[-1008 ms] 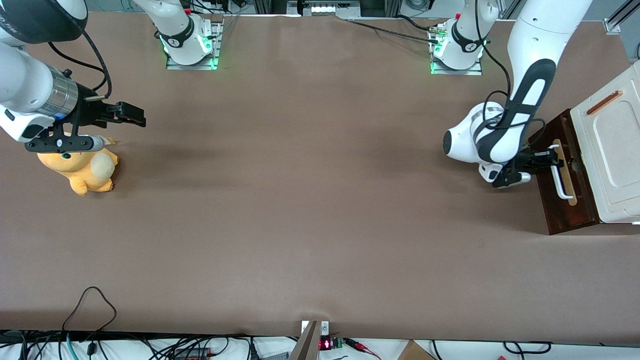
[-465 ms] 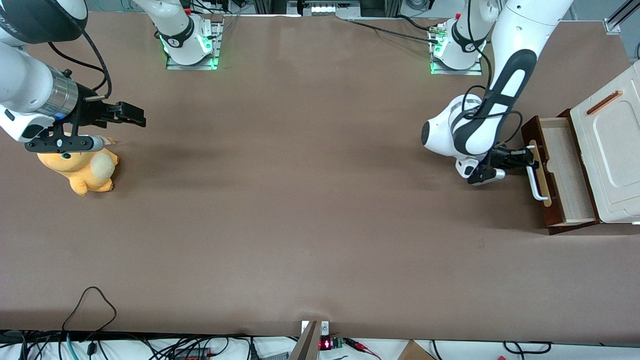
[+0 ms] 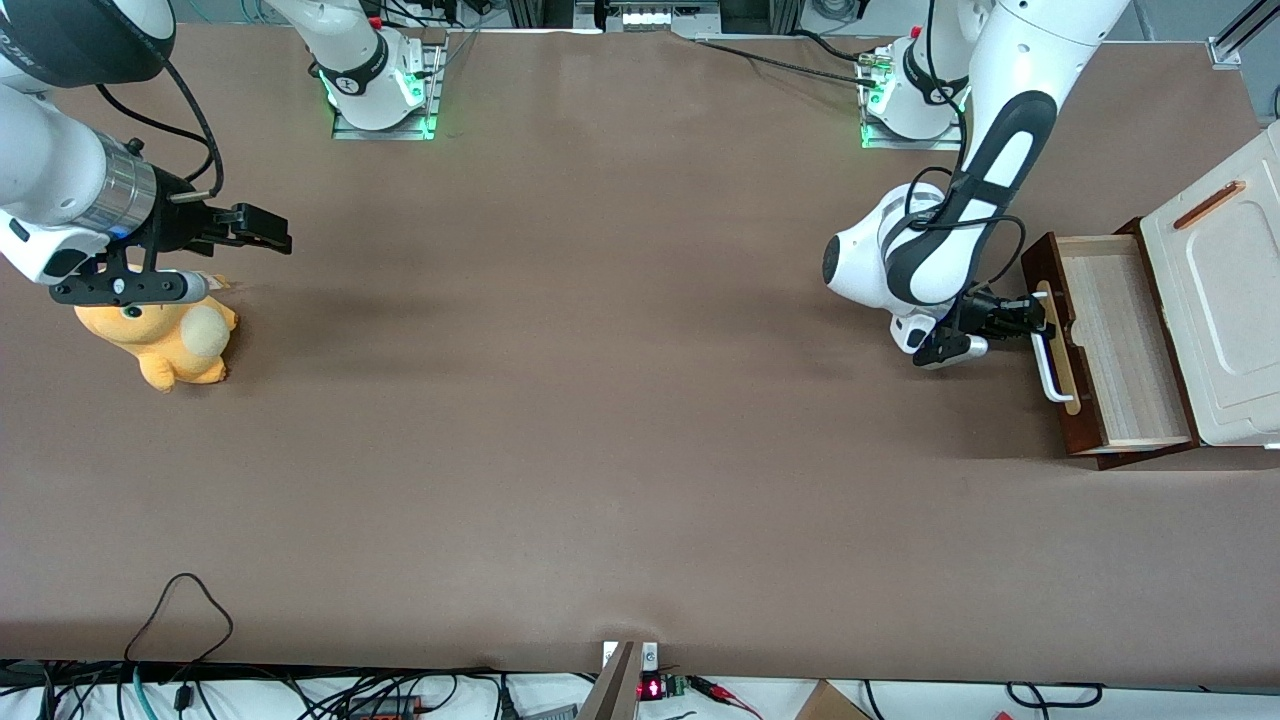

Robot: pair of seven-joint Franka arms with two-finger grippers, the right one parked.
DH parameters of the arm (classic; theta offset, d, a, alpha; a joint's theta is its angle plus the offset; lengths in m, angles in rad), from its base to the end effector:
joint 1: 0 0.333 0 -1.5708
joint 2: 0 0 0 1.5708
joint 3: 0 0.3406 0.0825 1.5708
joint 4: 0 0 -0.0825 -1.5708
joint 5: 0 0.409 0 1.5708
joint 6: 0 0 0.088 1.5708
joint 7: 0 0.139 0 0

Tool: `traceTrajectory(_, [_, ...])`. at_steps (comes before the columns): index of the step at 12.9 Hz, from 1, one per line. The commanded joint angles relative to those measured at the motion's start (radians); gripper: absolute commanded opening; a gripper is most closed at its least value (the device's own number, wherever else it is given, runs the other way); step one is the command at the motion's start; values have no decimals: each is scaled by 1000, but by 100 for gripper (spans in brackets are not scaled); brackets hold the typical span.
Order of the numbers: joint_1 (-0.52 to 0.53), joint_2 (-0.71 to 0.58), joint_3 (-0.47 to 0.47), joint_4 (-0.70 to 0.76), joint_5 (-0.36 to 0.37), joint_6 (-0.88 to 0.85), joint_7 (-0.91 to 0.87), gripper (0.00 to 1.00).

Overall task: Open lower drawer with left arm only
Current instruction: 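Pull the handle with the left gripper, sliding the drawer out, then open the left gripper and release the drawer handle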

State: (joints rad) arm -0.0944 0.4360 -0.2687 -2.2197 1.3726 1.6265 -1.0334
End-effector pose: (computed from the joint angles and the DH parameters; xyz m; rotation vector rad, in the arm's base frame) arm 0.5153 -0.0599 0.1801 -1.8124 0.2255 -0.0902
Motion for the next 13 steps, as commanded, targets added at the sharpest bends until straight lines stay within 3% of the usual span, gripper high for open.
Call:
traceTrajectory(1, [-19, -19, -9, 23, 2, 13, 70, 99])
traceTrajectory(5, [-18, -49, -10, 46, -85, 29, 62, 100])
traceTrajectory(11, [-18, -192, -17, 269, -580, 72, 96, 100])
traceTrajectory(13, [-7, -255, -23, 358, -718, 70, 278, 100])
